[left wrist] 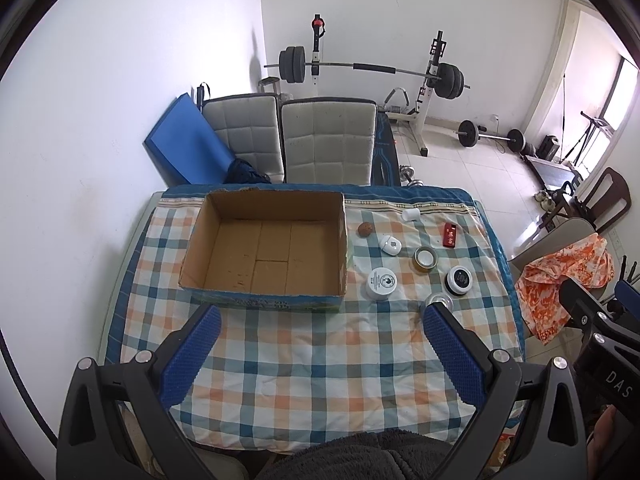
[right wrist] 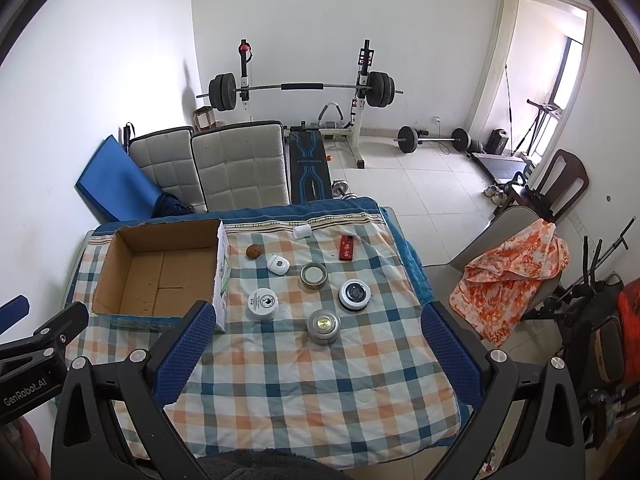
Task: Organize rigid objects
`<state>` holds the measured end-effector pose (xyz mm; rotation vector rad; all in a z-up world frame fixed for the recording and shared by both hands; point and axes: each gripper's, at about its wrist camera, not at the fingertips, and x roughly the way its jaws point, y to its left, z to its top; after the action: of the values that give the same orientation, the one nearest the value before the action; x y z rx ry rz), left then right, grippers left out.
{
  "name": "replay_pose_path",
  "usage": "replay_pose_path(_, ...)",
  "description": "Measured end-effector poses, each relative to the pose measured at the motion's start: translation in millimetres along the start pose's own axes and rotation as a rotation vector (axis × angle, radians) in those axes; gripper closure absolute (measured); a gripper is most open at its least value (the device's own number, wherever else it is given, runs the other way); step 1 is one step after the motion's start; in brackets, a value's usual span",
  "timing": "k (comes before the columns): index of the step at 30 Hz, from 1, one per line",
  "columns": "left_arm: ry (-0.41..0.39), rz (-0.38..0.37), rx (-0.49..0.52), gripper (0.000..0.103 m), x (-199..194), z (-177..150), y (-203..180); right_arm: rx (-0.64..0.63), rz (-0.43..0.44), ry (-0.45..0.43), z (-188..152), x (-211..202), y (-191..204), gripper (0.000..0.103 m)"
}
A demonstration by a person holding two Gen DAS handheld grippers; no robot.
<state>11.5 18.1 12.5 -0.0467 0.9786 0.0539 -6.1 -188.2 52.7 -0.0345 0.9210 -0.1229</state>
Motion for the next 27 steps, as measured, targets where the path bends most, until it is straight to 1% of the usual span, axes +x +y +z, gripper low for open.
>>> replay_pose_path(5, 0.021, -0.005, -0.006, 0.0, 5.8, -3.3, -0.7, -0.003, -0.004, 0.011, -2.5, 3.1, -2.4, 0.0)
replay_pose_path(22, 0.028, -0.003, -0.002, 0.0, 8.5, -4.2, 2.4, -0.004, -0.003, 0.015, -4.4, 6.1, 0.3, 0.0)
replay_pose_path(27, 0.027, -0.001, -0.002, 0.0, 9.2, -5.8, 2.9, -0.012, 0.002, 0.027, -12.0, 11.8, 2.1, 0.0)
